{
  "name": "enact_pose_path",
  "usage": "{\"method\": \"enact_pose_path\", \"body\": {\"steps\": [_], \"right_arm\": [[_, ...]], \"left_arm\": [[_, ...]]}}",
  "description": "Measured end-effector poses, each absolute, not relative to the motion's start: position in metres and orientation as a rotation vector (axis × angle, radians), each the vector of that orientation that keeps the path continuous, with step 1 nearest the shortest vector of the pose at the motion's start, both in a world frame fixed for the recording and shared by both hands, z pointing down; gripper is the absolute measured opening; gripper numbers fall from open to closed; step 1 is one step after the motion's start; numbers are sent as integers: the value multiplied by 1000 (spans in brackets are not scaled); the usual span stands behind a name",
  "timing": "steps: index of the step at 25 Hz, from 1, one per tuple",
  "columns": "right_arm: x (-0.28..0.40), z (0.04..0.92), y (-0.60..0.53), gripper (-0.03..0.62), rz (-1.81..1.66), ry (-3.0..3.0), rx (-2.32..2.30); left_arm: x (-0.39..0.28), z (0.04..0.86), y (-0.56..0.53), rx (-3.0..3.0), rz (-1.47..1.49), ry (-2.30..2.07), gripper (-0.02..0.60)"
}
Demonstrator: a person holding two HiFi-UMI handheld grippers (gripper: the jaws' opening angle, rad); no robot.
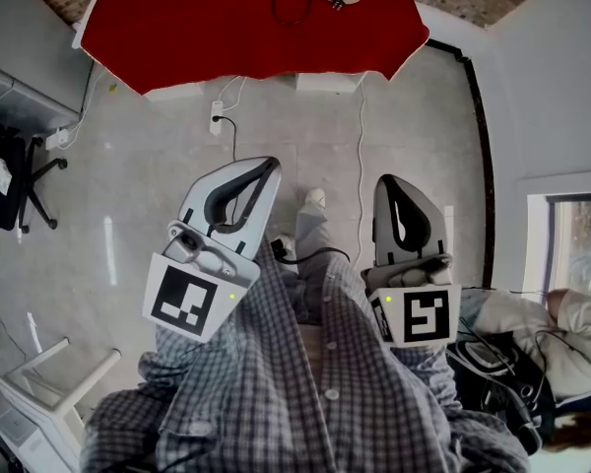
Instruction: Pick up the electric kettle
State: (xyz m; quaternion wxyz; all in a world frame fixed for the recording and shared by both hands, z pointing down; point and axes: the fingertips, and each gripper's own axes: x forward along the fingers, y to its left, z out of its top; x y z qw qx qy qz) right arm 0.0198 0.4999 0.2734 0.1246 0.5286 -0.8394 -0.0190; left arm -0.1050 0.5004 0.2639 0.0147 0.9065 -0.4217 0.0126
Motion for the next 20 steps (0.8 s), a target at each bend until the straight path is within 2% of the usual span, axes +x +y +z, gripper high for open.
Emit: {"method": "enact_pose_path", "body": {"steps": [20], "right_arm": [[14,283,457,6,-73,-2491,1439]], "left_arm": [[-112,266,473,2775,63,-1440,6]]}}
